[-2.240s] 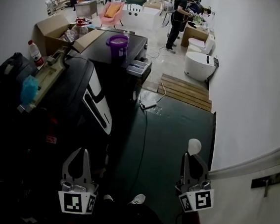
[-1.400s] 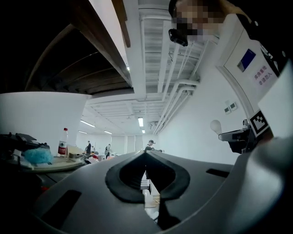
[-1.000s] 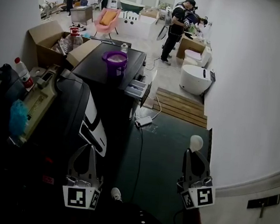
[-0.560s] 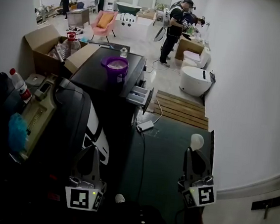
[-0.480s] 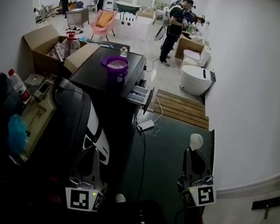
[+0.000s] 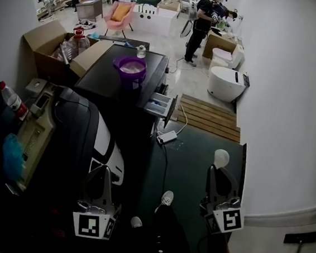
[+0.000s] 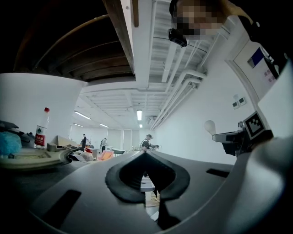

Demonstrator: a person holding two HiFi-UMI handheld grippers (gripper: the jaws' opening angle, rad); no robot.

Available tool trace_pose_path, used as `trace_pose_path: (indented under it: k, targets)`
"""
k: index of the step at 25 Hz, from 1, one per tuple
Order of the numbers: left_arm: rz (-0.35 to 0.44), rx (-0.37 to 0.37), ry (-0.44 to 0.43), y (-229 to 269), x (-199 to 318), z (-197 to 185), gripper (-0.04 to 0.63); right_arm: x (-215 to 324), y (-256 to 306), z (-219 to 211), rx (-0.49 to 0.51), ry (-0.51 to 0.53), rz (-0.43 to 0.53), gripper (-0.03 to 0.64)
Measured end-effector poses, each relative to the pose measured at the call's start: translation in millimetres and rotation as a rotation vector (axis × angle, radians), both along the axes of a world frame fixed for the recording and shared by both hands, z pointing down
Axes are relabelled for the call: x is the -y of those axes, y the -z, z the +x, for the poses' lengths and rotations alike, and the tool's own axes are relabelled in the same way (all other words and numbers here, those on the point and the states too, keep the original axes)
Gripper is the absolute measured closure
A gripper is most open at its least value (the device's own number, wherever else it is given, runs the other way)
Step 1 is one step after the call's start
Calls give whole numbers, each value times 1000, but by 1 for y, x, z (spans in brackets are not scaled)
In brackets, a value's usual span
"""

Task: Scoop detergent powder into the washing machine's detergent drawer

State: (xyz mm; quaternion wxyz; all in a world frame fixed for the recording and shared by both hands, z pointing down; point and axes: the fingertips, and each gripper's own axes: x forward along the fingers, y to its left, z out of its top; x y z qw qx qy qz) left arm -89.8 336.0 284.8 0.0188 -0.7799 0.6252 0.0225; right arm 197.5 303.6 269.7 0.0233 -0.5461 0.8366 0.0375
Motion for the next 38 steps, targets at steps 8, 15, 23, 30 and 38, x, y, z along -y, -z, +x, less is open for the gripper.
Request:
trace_pose_path:
  k: [8, 15, 23, 30, 38]
  targets:
    - [0, 14, 49, 4, 61, 18, 581, 75, -2, 9, 13, 67, -5, 583]
    - [-14, 25, 75, 1, 113, 35, 581, 133, -9, 23, 23, 99, -24, 584]
    - [-23, 42, 107, 7, 161, 60, 581, 188, -12, 46, 43, 129, -42, 583]
    - [-23, 55, 154, 10, 194, 83, 581, 230, -16, 70, 57, 164, -53, 584]
    - [-55, 47, 172, -3, 215, 103, 581, 258, -23, 81, 65, 191, -70, 584]
